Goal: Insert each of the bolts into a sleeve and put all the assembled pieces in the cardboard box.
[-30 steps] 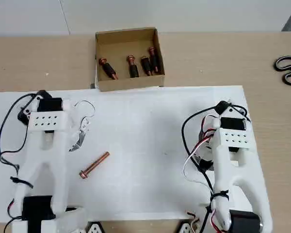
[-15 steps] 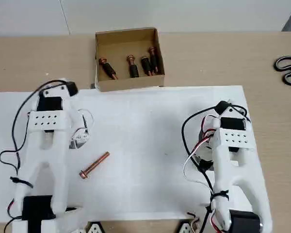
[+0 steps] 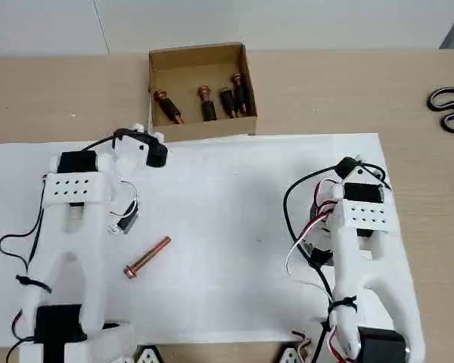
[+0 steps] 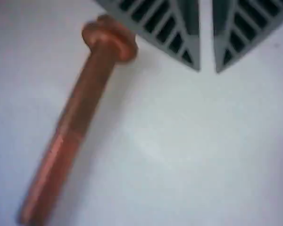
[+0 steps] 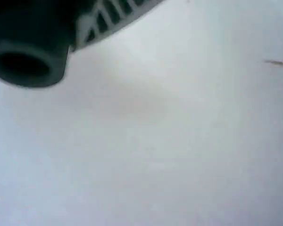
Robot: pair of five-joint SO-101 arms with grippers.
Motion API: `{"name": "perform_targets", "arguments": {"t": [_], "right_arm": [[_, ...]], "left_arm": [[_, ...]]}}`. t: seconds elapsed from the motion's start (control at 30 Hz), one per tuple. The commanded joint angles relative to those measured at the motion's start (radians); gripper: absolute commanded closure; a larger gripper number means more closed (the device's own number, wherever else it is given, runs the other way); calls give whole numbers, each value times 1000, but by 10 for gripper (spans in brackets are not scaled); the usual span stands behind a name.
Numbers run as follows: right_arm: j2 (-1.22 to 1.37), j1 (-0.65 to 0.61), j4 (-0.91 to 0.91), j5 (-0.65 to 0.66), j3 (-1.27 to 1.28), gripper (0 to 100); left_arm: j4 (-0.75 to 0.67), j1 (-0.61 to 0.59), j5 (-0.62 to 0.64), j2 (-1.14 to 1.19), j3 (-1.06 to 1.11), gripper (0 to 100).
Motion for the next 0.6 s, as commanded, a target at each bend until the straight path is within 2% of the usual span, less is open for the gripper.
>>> {"name": "perform_targets", "arguments": {"t": [0.0,0.13,0.27,0.57], "right_arm": [[-15,27,2,-2,-48,995],[-15,68,2,0,-48,995],[-15,93,2,37,-48,995],[-15,102,2,41,-48,995]], "left_arm": [[69,6,-101,-31,-16,992],[121,6,-249,-32,19,989],[121,8,-258,-38,39,935],[120,135,-253,-32,102,931]]}}
